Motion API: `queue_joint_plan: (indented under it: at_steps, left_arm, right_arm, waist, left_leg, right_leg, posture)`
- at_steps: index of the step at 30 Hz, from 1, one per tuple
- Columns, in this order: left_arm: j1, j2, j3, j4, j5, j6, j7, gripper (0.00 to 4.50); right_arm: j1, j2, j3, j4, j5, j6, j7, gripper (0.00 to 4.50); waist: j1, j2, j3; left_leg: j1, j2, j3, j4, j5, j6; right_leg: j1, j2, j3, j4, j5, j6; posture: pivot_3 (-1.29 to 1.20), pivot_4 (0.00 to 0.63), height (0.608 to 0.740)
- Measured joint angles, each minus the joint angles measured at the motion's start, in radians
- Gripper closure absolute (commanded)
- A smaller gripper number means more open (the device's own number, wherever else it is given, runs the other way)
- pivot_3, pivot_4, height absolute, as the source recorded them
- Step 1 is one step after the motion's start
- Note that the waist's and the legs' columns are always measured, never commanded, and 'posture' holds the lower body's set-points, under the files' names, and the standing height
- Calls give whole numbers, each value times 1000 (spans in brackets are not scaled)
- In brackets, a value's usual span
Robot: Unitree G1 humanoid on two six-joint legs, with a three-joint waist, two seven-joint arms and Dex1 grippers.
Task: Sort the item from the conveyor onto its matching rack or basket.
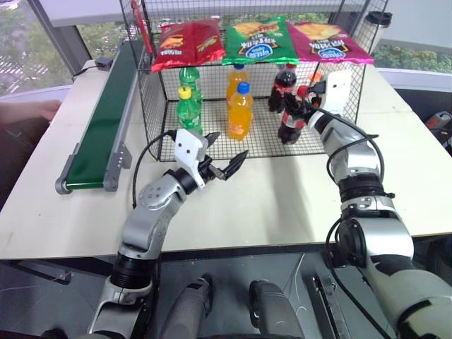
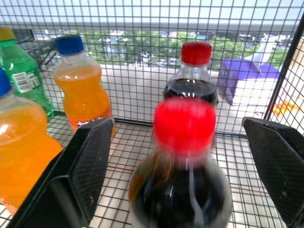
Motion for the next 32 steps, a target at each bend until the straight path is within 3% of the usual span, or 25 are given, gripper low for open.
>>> queue_joint_plan:
  at_steps: [10,17,23,32]
  left_arm:
    - [4,6,-8,9,7,-1,-3,0]
    - [34,61,-20,16,20,-1,-44,0]
    - [56,70,-32,30,33,1,-45,0]
    - [114,93,-29,28,34,19,-42,0]
  right_arm:
    - [170,-76,3,-356,15,218,67,60]
    - [344,-198,30,-600,70,376,261,60]
    - [537,-131,68,-710,152,464,331,60]
    - [638,-79,135,-865,241,547,377,60]
  waist:
    - [2,0,0]
    - [3,0,0]
    - [1,0,0]
    - [4,0,-1]
  left_leg:
    - [0,0,0,0,0,0]
    - [0,0,0,0,0,0]
    - [0,1,0,1,0,0]
    - [0,0,0,1,-2,-2]
  right_leg:
    - [0,0,0,0,0,0]
    - [1,-1,0,0,-2,-3]
    - [1,-1,0,0,-2,-3]
    - [1,-1,0,0,-2,-3]
  posture:
    - [0,150,738]
    - [0,150,738]
    - [0,150,738]
    - [0,150,738]
